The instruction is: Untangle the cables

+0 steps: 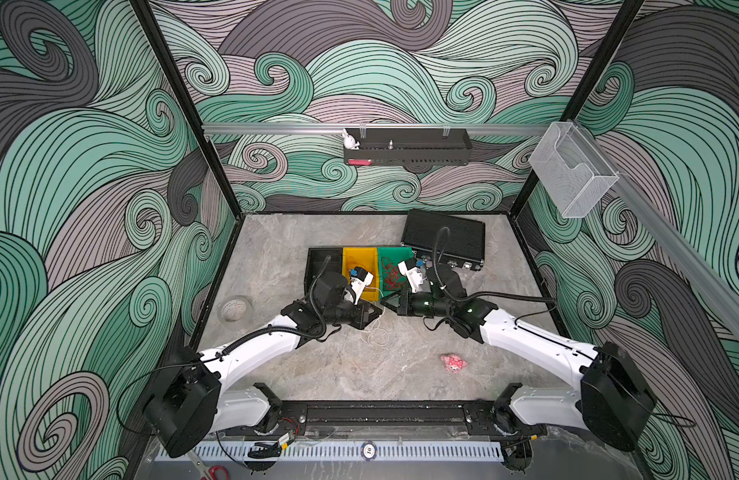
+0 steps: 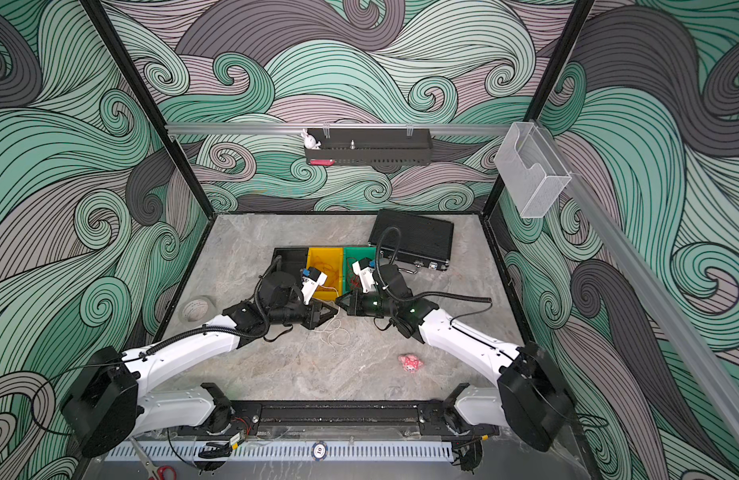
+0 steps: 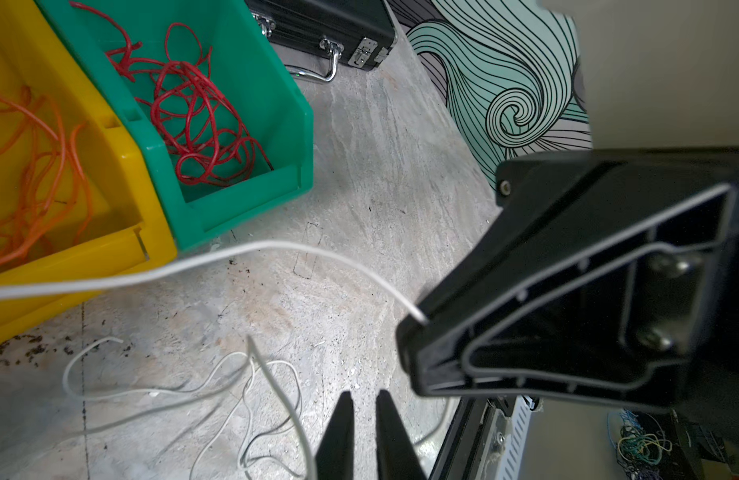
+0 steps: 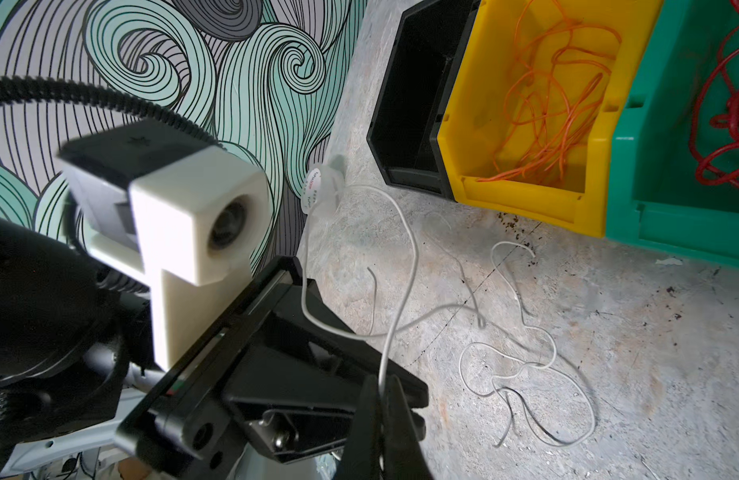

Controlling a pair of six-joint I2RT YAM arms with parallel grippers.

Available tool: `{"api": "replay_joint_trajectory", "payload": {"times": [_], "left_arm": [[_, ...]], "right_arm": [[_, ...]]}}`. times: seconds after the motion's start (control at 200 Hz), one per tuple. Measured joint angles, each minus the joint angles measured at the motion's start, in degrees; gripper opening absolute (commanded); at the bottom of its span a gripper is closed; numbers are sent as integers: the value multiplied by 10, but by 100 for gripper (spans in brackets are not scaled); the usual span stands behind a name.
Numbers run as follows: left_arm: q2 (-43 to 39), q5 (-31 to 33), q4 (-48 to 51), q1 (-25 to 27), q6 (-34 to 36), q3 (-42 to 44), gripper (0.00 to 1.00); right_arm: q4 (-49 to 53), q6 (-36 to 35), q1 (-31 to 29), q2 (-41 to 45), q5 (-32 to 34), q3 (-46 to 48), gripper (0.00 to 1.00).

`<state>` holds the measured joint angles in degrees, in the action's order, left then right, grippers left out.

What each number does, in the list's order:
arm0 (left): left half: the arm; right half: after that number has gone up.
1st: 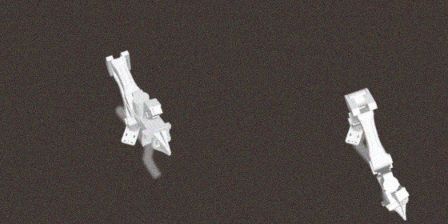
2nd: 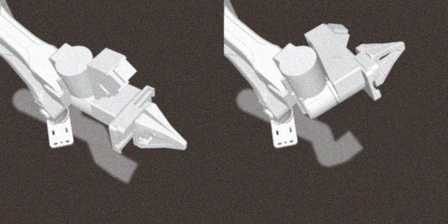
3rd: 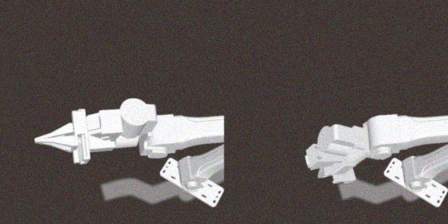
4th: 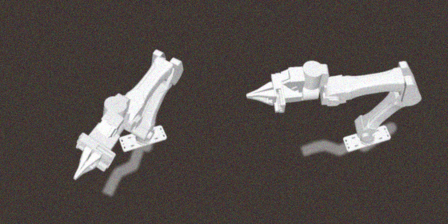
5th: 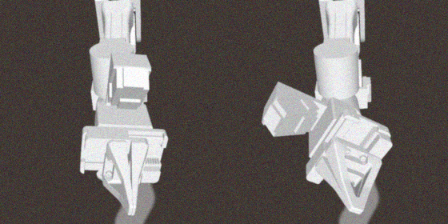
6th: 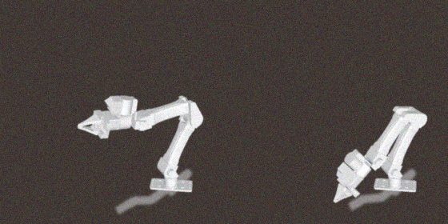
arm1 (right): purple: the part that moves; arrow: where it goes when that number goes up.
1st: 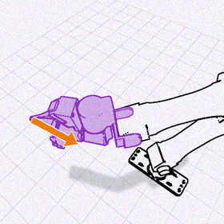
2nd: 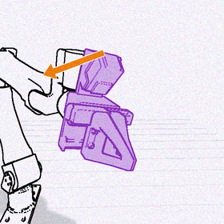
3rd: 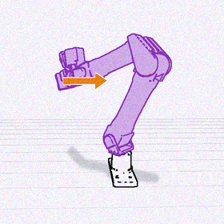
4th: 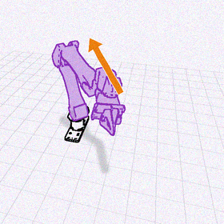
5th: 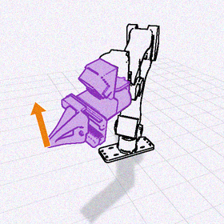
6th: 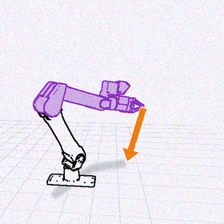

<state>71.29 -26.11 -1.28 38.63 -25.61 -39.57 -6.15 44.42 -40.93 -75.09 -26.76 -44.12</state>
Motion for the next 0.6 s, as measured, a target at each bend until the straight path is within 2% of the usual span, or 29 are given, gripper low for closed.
{"api": "replay_joint_trajectory", "payload": {"times": [0.1,0.195,0.6], "left_arm": [[0,2,1,0,-2,0,15],[-7,10,3,0,-7,0,0],[-89,76,59,-34,-1,1,0]], "right_arm": [[-4,3,0,-9,-3,0,3],[-6,4,0,-11,-3,0,3],[-19,5,-5,-54,-10,-45,2]]}}
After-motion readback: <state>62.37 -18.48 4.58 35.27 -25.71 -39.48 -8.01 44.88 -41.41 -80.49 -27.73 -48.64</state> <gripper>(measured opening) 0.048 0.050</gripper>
